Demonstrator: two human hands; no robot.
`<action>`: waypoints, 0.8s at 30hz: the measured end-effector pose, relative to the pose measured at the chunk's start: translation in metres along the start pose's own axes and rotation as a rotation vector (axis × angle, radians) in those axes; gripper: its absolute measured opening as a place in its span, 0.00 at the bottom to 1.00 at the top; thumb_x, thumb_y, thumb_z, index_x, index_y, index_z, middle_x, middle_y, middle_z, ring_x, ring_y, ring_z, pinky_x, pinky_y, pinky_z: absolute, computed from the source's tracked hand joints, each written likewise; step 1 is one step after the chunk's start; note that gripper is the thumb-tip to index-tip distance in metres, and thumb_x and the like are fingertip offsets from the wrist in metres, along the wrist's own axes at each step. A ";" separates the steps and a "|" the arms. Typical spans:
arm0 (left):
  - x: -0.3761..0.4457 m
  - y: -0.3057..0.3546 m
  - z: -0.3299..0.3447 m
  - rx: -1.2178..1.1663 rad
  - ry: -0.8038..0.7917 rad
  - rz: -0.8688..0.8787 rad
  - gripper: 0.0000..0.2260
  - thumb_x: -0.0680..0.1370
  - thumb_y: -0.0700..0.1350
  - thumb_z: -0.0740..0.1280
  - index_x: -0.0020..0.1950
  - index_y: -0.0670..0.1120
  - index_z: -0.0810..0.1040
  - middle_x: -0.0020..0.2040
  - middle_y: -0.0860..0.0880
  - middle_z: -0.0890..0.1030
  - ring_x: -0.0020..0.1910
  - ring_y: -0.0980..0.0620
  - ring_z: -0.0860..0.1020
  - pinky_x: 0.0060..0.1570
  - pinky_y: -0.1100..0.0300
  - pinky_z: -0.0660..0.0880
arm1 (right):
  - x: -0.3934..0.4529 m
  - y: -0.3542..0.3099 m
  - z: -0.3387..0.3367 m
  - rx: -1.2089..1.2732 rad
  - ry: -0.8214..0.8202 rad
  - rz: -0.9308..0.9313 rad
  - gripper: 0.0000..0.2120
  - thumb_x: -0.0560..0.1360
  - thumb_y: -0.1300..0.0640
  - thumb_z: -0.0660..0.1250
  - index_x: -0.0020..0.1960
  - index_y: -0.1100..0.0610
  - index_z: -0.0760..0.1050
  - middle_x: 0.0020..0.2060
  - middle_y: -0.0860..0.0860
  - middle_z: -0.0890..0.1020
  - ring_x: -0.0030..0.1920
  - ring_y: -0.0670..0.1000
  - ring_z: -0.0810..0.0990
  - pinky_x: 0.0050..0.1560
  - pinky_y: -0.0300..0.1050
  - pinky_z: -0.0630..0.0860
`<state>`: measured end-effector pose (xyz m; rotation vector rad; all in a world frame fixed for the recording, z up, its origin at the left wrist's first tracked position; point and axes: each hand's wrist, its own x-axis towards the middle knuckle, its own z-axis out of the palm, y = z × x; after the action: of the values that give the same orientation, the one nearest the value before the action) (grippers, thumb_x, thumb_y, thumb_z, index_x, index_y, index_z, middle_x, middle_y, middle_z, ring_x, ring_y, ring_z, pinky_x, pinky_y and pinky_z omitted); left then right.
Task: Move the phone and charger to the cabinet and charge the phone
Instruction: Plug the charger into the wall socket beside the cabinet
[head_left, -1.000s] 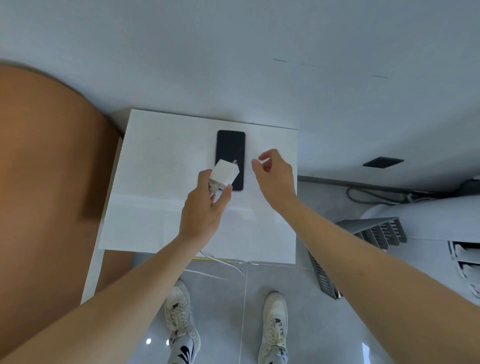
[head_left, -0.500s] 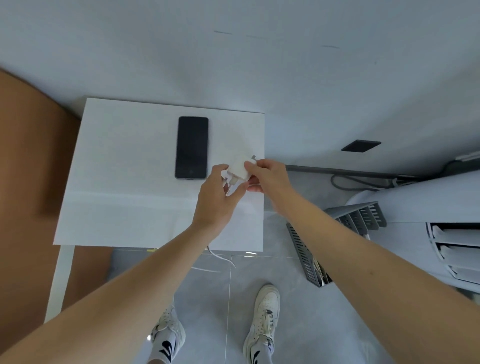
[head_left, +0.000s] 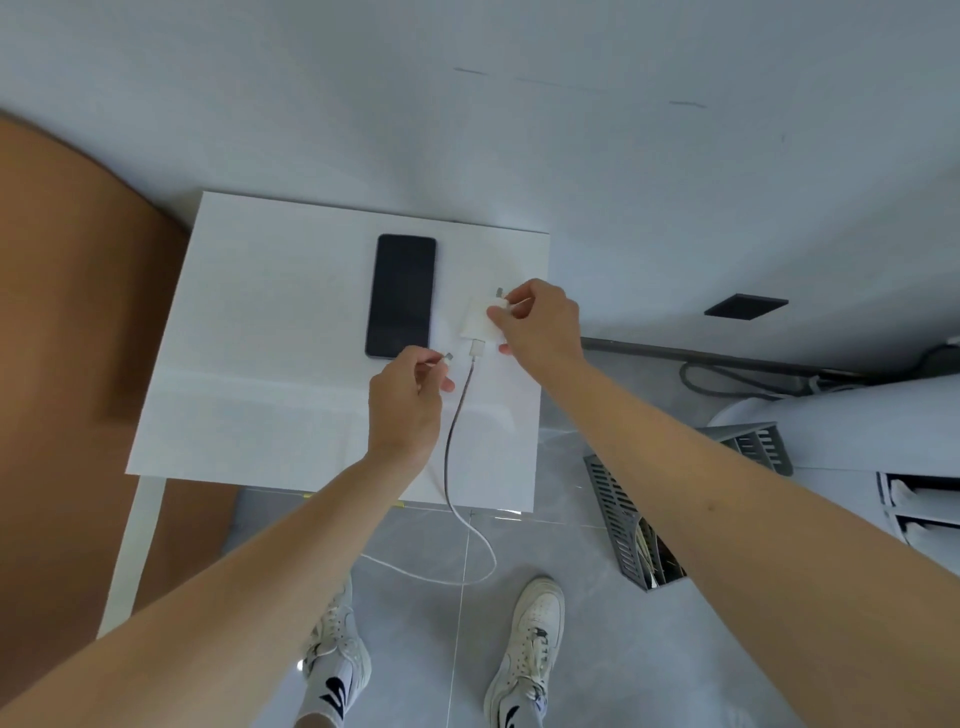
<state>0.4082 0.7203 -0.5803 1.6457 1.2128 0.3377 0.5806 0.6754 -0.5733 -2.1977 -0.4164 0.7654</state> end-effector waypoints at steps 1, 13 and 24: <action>0.000 0.000 -0.002 0.000 0.004 -0.002 0.06 0.83 0.42 0.66 0.54 0.41 0.81 0.40 0.47 0.85 0.41 0.47 0.84 0.48 0.42 0.82 | 0.001 0.001 0.000 -0.054 0.018 -0.016 0.13 0.77 0.53 0.76 0.56 0.57 0.78 0.46 0.53 0.83 0.46 0.56 0.86 0.49 0.53 0.86; -0.016 0.022 -0.007 -0.185 -0.026 -0.215 0.04 0.83 0.42 0.66 0.52 0.44 0.80 0.42 0.49 0.81 0.41 0.56 0.78 0.42 0.67 0.71 | -0.059 -0.001 -0.008 0.427 -0.161 0.247 0.07 0.80 0.58 0.72 0.48 0.62 0.82 0.38 0.56 0.86 0.36 0.51 0.85 0.40 0.43 0.86; -0.023 0.032 -0.014 -0.270 -0.016 -0.292 0.05 0.82 0.37 0.66 0.55 0.42 0.80 0.47 0.43 0.85 0.48 0.45 0.85 0.47 0.55 0.83 | -0.050 -0.015 0.009 0.110 0.061 0.304 0.22 0.75 0.44 0.73 0.61 0.57 0.74 0.54 0.53 0.81 0.54 0.57 0.84 0.56 0.54 0.83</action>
<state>0.4054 0.7093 -0.5397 1.2199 1.3128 0.2899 0.5354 0.6648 -0.5473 -2.1992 -0.0069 0.8574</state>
